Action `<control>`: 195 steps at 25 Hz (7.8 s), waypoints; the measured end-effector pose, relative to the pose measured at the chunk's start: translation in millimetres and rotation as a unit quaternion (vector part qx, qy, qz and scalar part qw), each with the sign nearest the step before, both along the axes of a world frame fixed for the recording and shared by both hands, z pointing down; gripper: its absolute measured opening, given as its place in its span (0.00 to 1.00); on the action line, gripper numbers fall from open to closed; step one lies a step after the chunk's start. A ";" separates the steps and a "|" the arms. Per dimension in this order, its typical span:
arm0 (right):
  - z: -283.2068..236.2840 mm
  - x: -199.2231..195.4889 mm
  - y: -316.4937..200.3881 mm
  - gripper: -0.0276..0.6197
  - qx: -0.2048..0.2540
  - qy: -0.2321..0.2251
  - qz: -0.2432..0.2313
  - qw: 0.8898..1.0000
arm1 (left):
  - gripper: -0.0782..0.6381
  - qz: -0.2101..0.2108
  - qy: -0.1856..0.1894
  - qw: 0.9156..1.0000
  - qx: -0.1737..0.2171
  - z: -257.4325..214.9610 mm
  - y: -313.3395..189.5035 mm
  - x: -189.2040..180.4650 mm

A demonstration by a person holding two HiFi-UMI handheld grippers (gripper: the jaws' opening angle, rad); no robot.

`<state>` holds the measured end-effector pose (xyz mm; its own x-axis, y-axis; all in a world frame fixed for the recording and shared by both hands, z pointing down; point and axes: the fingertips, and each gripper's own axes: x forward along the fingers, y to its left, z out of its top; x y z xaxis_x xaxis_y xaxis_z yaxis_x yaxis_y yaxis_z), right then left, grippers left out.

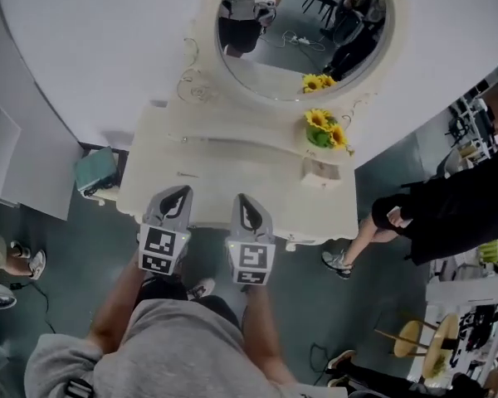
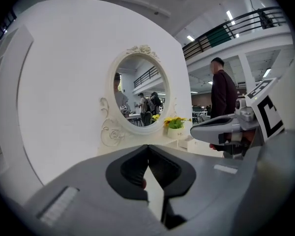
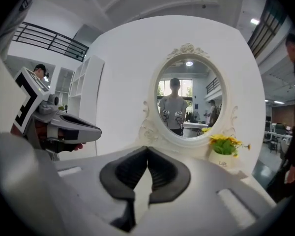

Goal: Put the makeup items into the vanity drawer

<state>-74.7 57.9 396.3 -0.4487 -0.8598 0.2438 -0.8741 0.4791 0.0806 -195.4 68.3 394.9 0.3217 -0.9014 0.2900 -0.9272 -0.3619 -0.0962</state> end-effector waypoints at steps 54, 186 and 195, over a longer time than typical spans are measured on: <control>258.9 -184.2 -105.4 0.24 -0.243 0.173 -0.194 0.934 | 0.12 -0.059 0.037 0.980 -0.187 206.3 -94.5 -145.4; 202.0 314.1 -242.5 0.28 -0.243 0.078 0.142 0.956 | 0.12 0.157 0.000 0.979 -0.133 143.3 -247.2 282.9; 186.1 312.9 -238.7 0.28 -0.228 0.077 0.154 0.958 | 0.12 0.161 0.003 0.980 -0.119 129.3 -242.9 278.1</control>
